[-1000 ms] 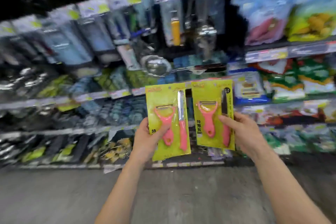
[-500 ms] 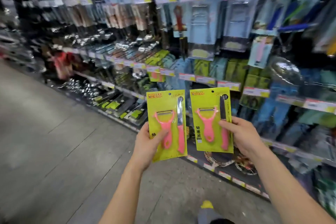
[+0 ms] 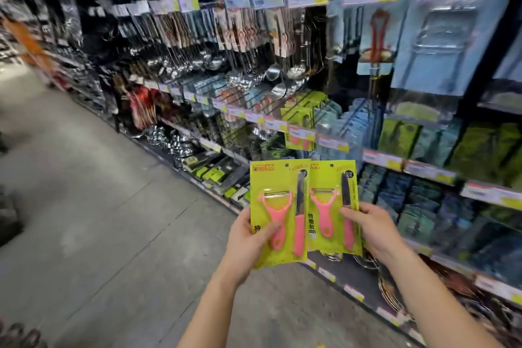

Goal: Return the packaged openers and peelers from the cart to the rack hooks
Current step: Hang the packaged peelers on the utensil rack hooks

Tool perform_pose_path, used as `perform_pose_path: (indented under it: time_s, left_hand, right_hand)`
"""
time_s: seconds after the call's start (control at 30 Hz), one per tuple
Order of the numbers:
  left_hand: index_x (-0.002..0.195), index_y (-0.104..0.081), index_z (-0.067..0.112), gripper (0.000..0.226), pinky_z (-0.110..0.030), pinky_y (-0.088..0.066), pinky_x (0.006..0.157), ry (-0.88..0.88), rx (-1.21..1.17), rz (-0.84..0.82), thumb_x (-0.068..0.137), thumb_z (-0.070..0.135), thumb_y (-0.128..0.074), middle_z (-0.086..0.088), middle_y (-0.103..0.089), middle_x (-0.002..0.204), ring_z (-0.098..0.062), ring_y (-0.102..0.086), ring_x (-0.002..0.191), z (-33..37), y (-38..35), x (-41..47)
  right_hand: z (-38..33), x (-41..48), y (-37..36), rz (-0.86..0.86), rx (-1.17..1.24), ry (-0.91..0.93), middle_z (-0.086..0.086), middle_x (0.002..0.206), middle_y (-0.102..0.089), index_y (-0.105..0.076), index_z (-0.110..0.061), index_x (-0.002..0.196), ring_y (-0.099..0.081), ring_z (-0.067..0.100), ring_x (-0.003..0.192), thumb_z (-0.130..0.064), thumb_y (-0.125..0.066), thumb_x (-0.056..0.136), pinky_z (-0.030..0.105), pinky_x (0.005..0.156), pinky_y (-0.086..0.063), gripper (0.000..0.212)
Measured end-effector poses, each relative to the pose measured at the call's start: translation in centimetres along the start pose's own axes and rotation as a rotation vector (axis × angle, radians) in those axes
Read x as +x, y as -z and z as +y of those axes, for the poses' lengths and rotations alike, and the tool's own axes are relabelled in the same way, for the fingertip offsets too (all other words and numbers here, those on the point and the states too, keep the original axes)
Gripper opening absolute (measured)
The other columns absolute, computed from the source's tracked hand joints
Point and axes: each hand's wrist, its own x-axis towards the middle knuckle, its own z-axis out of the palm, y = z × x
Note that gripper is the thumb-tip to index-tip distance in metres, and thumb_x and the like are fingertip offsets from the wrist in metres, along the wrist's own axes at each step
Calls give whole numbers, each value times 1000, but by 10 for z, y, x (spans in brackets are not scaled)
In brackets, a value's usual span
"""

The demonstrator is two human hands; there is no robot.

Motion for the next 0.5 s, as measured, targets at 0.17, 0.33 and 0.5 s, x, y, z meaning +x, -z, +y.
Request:
perform_pose_path:
  time_s: [0.17, 0.33, 0.5]
  left_hand:
    - [128, -67, 13, 41, -44, -60, 93, 2, -13, 3, 90, 13, -81, -8, -77, 121, -33, -72, 115, -2, 34, 77]
    - [127, -66, 14, 47, -45, -63, 86, 39, -56, 6, 82, 19, -82, -8, -78, 119, -28, -76, 107, -5, 63, 130]
    - [123, -66, 10, 33, -32, -63, 73, 55, -44, -65, 91, 4, -74, -9, -80, 111, -23, -79, 96, -6, 100, 190]
  right_hand:
    - [5, 63, -55, -5, 30, -93, 10, 95, -79, -76, -6, 97, -72, 32, 98, -5, -75, 86, 45, 94, -55, 11]
    - [12, 108, -86, 12, 89, -200, 15, 105, -77, -72, -3, 107, -70, 33, 103, -7, -71, 91, 48, 89, -56, 17]
    - [17, 142, -116, 82, 107, -221, 16, 112, -74, -66, 1, 118, -69, 29, 102, -8, -71, 90, 36, 72, -55, 29]
